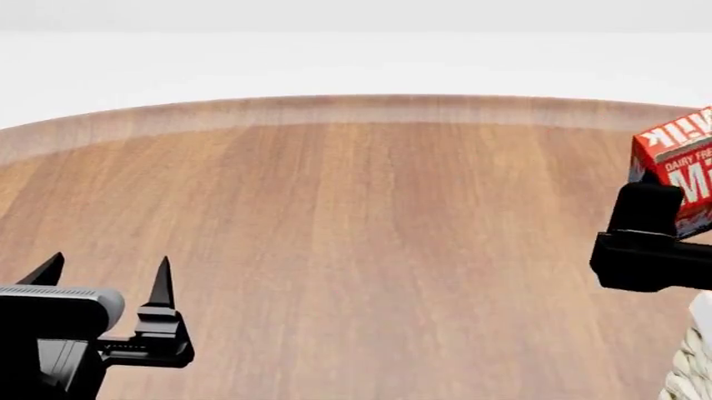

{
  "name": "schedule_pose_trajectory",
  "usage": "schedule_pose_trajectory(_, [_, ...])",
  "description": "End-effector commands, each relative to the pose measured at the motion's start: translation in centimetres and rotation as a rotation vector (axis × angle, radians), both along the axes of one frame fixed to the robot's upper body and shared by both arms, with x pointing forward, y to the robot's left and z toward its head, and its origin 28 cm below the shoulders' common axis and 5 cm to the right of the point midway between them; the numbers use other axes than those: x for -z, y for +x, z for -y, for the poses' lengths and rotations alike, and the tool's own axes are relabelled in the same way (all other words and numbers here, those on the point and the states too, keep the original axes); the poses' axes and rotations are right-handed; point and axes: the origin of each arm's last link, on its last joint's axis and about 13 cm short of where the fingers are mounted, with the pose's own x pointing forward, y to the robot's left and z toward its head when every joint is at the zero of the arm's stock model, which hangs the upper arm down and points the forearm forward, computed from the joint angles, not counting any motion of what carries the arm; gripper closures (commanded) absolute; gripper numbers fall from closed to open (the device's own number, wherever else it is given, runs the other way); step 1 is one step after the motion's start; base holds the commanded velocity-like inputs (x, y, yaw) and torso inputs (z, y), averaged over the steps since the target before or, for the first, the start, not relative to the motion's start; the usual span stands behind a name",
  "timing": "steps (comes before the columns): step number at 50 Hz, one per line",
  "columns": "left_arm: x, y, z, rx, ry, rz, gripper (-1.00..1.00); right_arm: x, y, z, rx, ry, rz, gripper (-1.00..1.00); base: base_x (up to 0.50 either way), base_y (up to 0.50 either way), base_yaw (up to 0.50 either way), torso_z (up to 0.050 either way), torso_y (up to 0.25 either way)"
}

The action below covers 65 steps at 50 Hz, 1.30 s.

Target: Pick the milk and place it in the basket.

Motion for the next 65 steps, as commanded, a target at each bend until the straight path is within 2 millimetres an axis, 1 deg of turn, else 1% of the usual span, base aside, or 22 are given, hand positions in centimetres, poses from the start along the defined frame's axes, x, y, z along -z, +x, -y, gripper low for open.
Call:
schedule_pose_trajectory(1, [0.0, 0.1, 0.0, -0.001, 0.0, 0.001, -1.0, -3.3, -3.1, 3.3, 0.23, 0.053, 0.061, 1.0, 0.0, 0.0, 0.0, 0.0, 0.0])
schedule_pose_trajectory(3, [0.0, 0.1, 0.0, -0.002, 0.001, 0.0, -1.0, -3.8, -3.5, 3.9, 0.277, 0.065, 0.068, 1.0, 0.0, 0.0, 0.0, 0.0, 0.0])
schedule_pose_trajectory(8, [0.0, 0.2, -0.2, -0.006, 0.001, 0.0, -1.0, -4.3, -4.1, 5.0, 0.357, 0.089, 0.072, 1.0, 0.0, 0.0, 0.0, 0.0, 0.002])
schedule_pose_trajectory(14, [0.2, 0.3, -0.3, -0.009, 0.003, -0.004, -1.0, -4.1, -4.9, 6.3, 0.425, 0.133, 0.081, 1.0, 0.0, 0.0, 0.0, 0.0, 0.002])
schedule_pose_trajectory(23, [0.4, 0.3, -0.2, -0.009, 0.004, -0.007, -1.0, -4.1, -5.1, 7.6, 0.488, 0.177, 0.086, 1.0, 0.0, 0.0, 0.0, 0.0, 0.001])
schedule_pose_trajectory(28, [0.6, 0.2, -0.2, -0.008, 0.004, -0.01, -1.0, -3.5, -4.8, 8.0, 0.498, 0.207, 0.089, 1.0, 0.0, 0.0, 0.0, 0.0, 0.0])
schedule_pose_trajectory(33, [0.7, 0.2, -0.2, -0.009, 0.005, -0.012, -1.0, -2.7, -4.1, 8.5, 0.513, 0.275, 0.095, 1.0, 0.0, 0.0, 0.0, 0.0, 0.002])
schedule_pose_trajectory(41, [0.6, 0.1, -0.2, -0.007, 0.006, -0.011, -1.0, -1.4, -3.0, 8.8, 0.511, 0.328, 0.065, 1.0, 0.0, 0.0, 0.0, 0.0, 0.001])
schedule_pose_trajectory(52, [0.6, 0.2, -0.2, -0.01, 0.009, -0.011, -1.0, -0.8, -3.1, 9.4, 0.531, 0.391, 0.081, 1.0, 0.0, 0.0, 0.0, 0.001, 0.001])
schedule_pose_trajectory(60, [0.6, 0.2, -0.3, -0.014, 0.01, -0.012, -1.0, 0.1, -3.6, 9.9, 0.566, 0.434, 0.084, 1.0, 0.0, 0.0, 0.0, 0.0, 0.001])
schedule_pose_trajectory(65, [0.6, 0.2, -0.4, -0.015, 0.01, -0.012, -1.0, 0.7, -3.5, 10.0, 0.567, 0.454, 0.073, 1.0, 0.0, 0.0, 0.0, 0.0, 0.0])
